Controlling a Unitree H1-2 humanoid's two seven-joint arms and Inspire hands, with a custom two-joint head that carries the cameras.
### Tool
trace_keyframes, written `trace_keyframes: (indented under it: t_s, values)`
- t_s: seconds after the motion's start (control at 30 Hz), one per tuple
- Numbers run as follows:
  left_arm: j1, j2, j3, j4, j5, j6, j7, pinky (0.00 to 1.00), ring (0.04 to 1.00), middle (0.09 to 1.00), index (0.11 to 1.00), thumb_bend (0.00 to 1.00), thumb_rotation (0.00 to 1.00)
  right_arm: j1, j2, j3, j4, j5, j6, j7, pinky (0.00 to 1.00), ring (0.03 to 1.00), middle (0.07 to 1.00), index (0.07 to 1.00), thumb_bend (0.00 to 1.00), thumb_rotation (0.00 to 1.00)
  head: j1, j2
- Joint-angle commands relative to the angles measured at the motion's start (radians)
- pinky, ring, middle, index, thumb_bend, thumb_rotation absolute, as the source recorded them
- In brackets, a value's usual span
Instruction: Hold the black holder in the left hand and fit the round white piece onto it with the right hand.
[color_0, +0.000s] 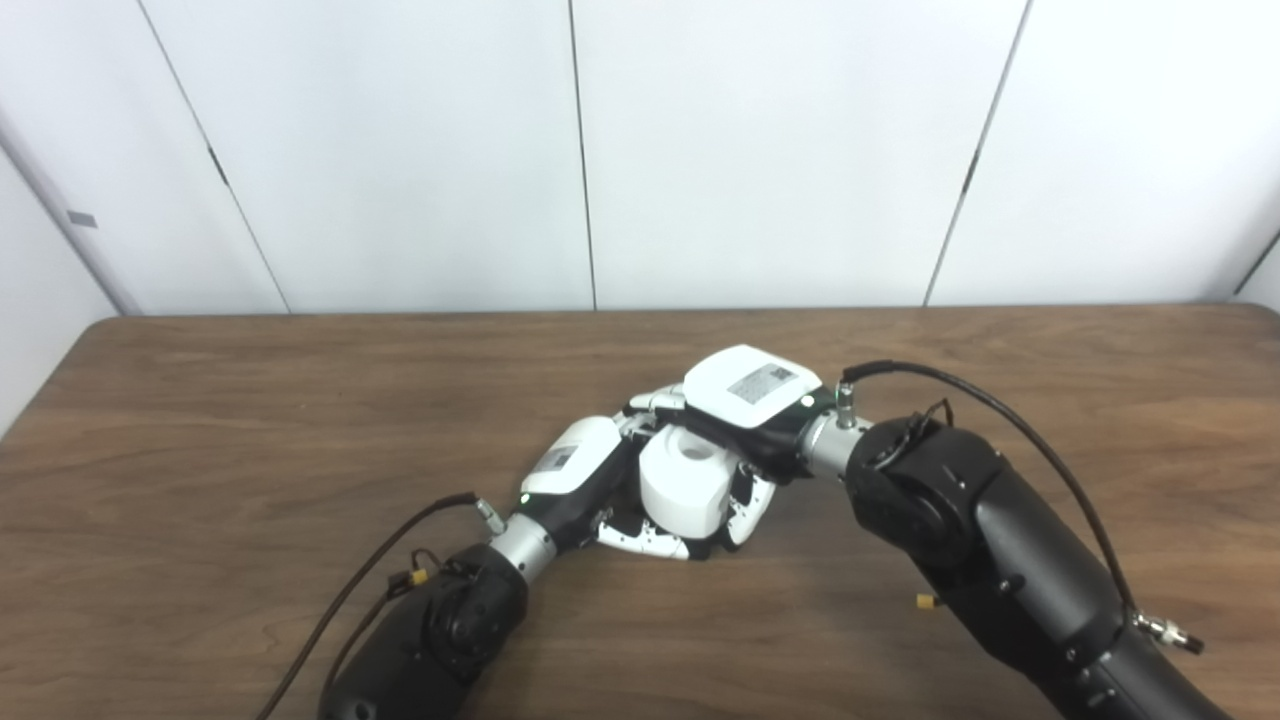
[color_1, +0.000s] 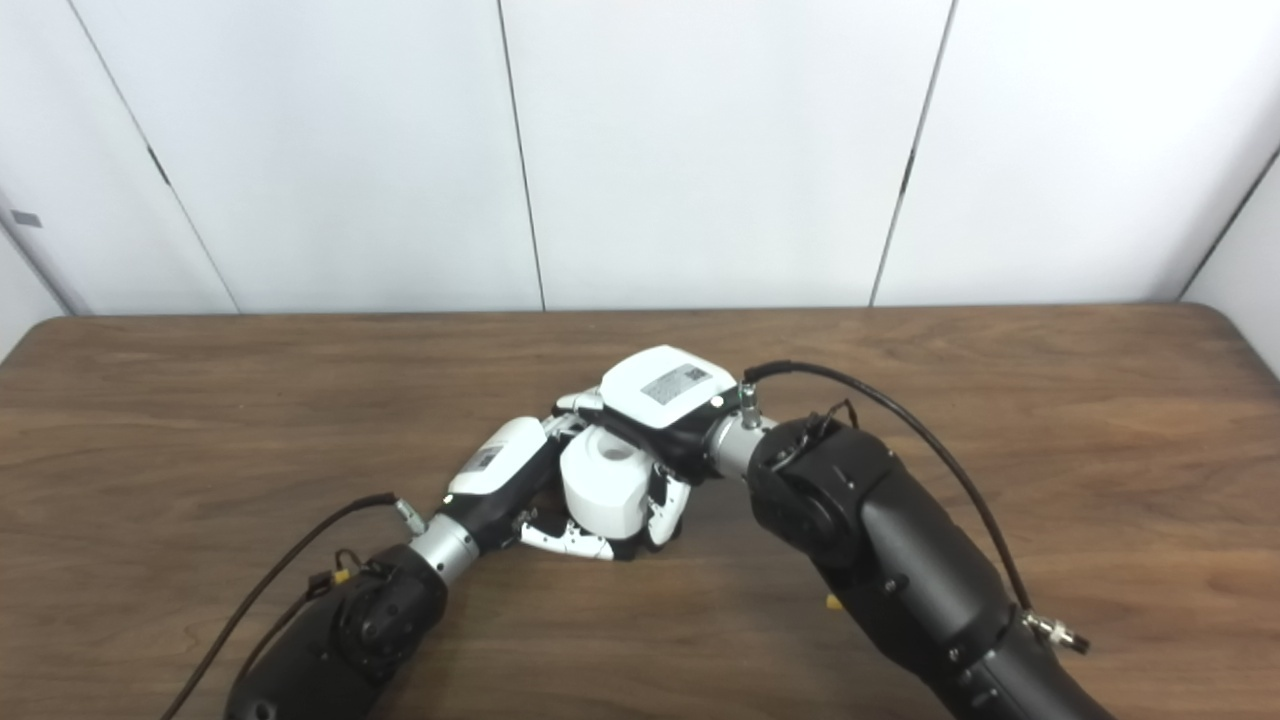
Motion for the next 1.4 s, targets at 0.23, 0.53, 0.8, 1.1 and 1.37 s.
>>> trace_keyframes:
  t_s: [0.23,0.53,0.8,1.1,1.37]
  values:
    - [0.072,-0.016,-0.040,0.060,0.010,0.021,-0.047,0.97,1.000,0.949,0.482,0.52,0.06,-0.050,-0.010,-0.042,-0.040,0.016,-0.014,-0.022,0.74,0.808,0.892,0.944,0.92,0.16,-0.011,0.005]
    - [0.063,-0.013,-0.039,0.087,0.010,0.001,-0.038,0.96,1.000,0.943,0.482,0.52,0.06,-0.090,-0.016,-0.096,-0.065,0.023,0.015,0.010,0.71,0.833,0.930,1.000,0.91,0.19,-0.015,0.001]
    - [0.062,-0.012,-0.033,0.097,0.001,-0.013,-0.035,0.97,1.000,0.940,0.482,0.52,0.06,-0.099,-0.037,-0.127,-0.074,0.041,0.016,0.023,0.73,0.828,0.943,1.000,0.95,0.20,-0.020,0.006]
    - [0.058,-0.004,-0.032,0.099,-0.004,-0.016,-0.040,0.96,1.000,0.950,0.482,0.52,0.06,-0.183,-0.129,-0.083,-0.129,0.015,0.127,0.420,0.62,0.863,1.000,1.000,0.99,0.19,-0.030,0.005]
    - [0.064,0.005,-0.027,0.089,-0.013,-0.013,-0.052,0.95,1.000,0.951,0.482,0.52,0.06,-0.234,-0.250,0.004,-0.168,0.053,0.276,0.583,0.61,0.865,1.000,1.000,0.97,0.13,-0.040,0.006]
